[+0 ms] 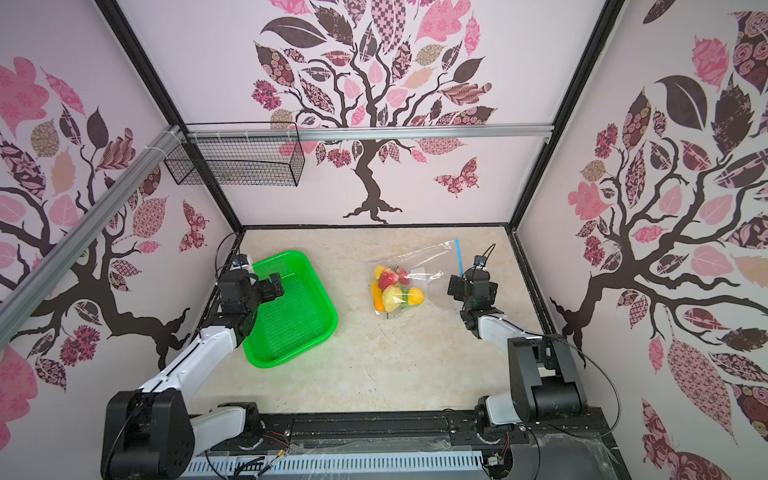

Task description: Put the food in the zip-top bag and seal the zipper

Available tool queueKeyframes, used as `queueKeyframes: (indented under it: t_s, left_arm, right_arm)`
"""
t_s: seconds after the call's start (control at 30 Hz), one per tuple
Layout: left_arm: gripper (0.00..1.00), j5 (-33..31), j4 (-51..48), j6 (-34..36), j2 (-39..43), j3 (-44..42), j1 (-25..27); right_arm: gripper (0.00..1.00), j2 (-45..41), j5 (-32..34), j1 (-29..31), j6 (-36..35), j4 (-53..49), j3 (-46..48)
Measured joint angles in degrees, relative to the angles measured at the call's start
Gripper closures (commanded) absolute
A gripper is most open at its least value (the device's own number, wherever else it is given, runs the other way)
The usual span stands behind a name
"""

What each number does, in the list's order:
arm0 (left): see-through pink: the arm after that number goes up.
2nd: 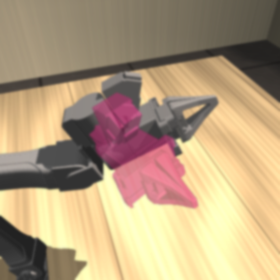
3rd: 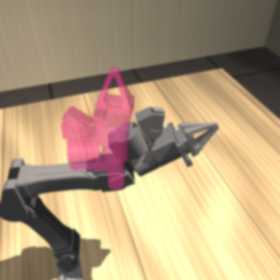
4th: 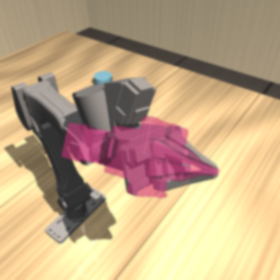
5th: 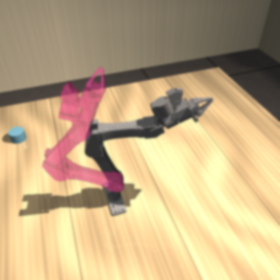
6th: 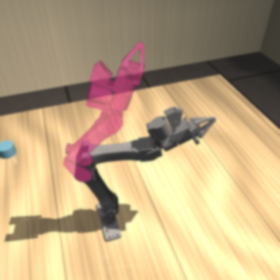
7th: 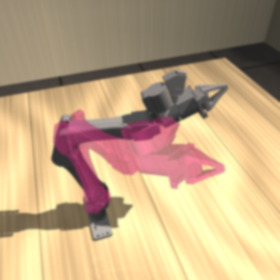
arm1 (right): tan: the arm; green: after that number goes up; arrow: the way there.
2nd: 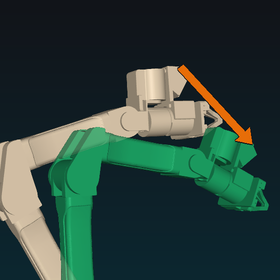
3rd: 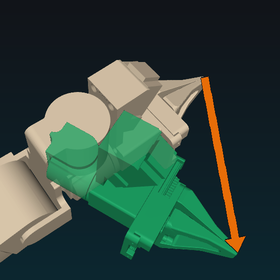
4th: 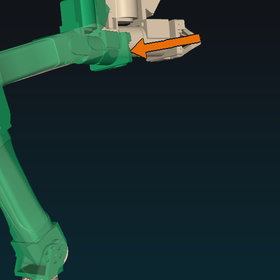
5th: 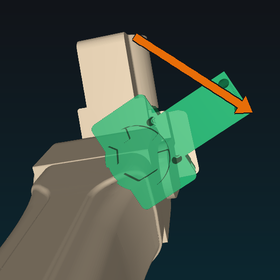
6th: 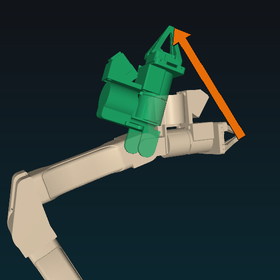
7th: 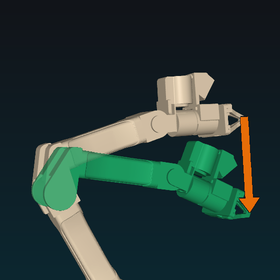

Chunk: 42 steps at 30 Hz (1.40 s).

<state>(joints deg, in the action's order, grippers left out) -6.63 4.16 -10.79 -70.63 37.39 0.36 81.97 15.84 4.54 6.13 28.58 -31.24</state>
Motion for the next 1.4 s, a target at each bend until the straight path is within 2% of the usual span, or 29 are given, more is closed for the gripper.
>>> queueKeyframes:
  t_s: [0.1, 0.27, 0.53, 0.7, 0.9, 1.4]
  left_arm:
    - [0.02, 1.0, 3.5, 1.1, -2.6, -0.6, -0.1]
    - [0.02, 1.4, 12.5, 4.1, -5.1, -4.9, -0.2]
    - [0.02, 0.8, 27.6, 7.6, -15.0, -9.9, -0.5]
    - [0.02, 2.4, 32.7, 7.8, -17.2, -10.5, -2.1]
    - [0.01, 2.4, 42.4, 7.4, -18.1, -14.5, -2.9]
    - [0.01, 1.1, 45.4, 7.0, -18.3, -15.5, -2.6]
  right_arm:
    - [0.0, 0.2, 0.0, 0.0, -1.3, 7.9, 4.7]
    - [0.0, 4.5, -1.4, 0.0, -2.9, 17.7, 7.1]
    - [0.0, 5.8, -3.5, 0.1, -3.6, 24.6, 9.3]
    - [0.0, 7.0, -2.3, -0.2, -3.1, 34.5, 15.3]
    - [0.01, 7.5, -1.5, -0.2, -2.9, 36.5, 16.2]
    - [0.0, 7.5, -1.0, -0.2, -2.9, 37.7, 16.2]
